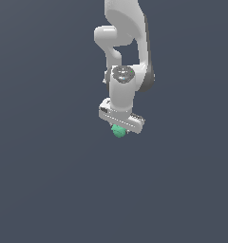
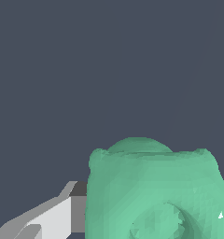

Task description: Pick up the object and move it to a goal position.

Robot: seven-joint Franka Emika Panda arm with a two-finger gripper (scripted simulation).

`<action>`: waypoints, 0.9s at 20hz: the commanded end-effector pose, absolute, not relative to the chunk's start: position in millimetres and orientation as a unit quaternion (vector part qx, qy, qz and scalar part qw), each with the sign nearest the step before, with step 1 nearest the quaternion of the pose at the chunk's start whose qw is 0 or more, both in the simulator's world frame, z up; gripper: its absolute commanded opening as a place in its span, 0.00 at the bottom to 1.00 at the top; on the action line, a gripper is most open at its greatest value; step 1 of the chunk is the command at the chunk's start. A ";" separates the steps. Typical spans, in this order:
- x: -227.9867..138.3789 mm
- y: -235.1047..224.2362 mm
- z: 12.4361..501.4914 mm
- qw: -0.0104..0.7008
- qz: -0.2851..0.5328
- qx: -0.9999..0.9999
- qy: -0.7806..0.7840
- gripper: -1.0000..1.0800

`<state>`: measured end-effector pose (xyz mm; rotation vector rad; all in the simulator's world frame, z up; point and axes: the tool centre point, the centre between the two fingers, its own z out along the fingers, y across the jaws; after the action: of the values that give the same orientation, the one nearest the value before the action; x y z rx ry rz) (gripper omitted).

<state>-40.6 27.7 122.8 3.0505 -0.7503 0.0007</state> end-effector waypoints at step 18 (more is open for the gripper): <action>35.4 47.1 293.0 0.000 0.000 0.971 -0.239 0.00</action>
<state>30.5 45.8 281.6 3.0505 -0.7505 0.0027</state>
